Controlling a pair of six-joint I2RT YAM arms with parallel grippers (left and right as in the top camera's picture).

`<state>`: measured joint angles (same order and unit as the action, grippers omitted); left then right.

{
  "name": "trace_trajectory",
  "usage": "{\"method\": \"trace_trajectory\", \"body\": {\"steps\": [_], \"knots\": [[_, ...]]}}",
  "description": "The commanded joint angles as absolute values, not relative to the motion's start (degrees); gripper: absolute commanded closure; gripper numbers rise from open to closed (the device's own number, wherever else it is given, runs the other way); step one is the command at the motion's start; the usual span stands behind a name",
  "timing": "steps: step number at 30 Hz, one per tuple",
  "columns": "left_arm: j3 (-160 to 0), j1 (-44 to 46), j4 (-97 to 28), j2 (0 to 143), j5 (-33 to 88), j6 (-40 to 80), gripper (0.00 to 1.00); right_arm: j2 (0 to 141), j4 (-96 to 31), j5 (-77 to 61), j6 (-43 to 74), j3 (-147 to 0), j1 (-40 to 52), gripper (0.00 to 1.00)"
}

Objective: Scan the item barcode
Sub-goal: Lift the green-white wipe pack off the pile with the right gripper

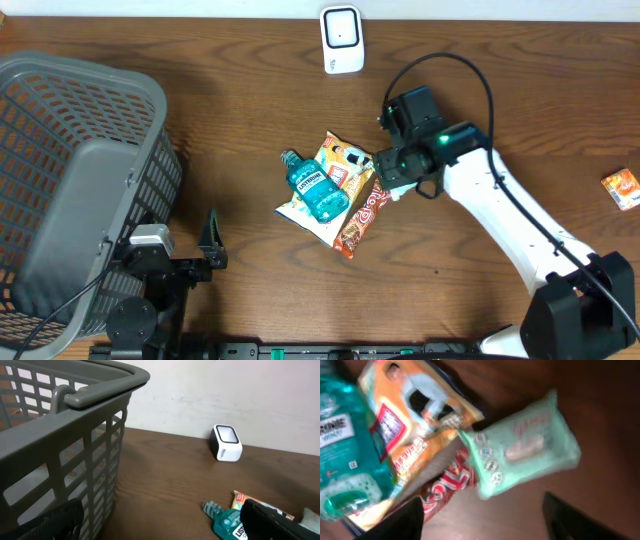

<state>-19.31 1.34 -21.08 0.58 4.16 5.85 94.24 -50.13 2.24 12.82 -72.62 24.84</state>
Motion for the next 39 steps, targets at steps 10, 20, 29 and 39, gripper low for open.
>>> {"method": "trace_trajectory", "body": {"steps": [10, 20, 29, 39], "knots": [[-19.8, 1.4, -21.0, 0.2, 3.9, 6.1, 0.0, 93.9, -51.9, 6.6, 69.5, -72.1, 23.3, 0.01], [-19.8, 1.4, -21.0, 0.2, 3.9, 6.1, 0.0, 94.9, -46.8, 12.8, 69.3, -72.1, 23.2, 0.23], [-19.8, 1.4, -21.0, 0.2, 3.9, 6.1, 0.0, 104.2, -40.6, 5.5, 66.8, -74.1, 22.9, 0.24], [-19.8, 1.4, -21.0, 0.2, 3.9, 6.1, 0.0, 114.7, -49.1, 4.4, 66.8, -84.9, 21.2, 0.35]]}}
